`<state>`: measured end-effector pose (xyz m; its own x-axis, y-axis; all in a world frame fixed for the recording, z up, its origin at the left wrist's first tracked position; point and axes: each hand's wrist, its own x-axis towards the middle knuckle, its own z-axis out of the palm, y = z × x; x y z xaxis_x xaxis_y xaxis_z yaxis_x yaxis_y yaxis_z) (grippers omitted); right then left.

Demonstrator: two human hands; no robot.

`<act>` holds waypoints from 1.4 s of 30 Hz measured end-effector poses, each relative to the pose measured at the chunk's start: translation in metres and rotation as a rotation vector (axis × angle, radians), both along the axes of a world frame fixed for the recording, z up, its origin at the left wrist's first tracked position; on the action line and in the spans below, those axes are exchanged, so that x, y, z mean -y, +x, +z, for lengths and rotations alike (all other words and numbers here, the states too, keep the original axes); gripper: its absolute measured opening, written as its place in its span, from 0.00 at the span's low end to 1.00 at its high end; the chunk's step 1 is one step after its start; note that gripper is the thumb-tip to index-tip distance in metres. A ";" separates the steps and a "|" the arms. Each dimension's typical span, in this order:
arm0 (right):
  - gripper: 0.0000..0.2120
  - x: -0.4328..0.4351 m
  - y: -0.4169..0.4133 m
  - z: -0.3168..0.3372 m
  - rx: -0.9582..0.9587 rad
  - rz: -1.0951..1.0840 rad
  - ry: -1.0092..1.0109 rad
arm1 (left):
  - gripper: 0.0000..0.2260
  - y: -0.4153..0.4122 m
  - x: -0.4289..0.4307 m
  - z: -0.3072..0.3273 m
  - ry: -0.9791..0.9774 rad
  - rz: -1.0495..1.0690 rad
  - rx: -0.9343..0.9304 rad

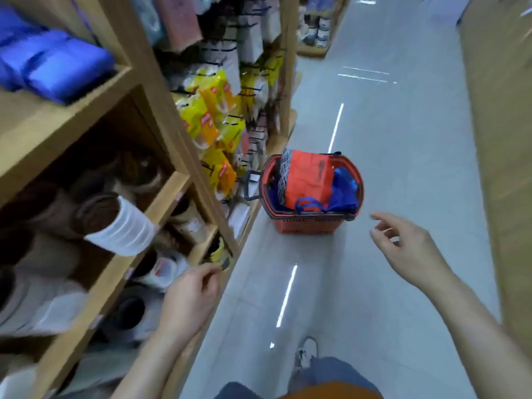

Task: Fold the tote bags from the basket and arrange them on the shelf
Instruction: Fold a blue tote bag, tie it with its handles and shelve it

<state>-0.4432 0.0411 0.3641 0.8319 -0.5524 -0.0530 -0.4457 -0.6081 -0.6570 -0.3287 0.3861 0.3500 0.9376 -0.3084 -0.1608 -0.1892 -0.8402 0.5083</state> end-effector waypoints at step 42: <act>0.10 0.256 0.304 -0.344 -0.003 -0.804 0.922 | 0.34 0.279 0.495 -0.374 -0.109 -0.571 -0.668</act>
<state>-0.1395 -0.2151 0.0206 0.2697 -0.6638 -0.6976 -0.4821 0.5341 -0.6945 -0.0493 -0.1087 -0.0245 0.3567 -0.7459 -0.5624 -0.2000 -0.6491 0.7340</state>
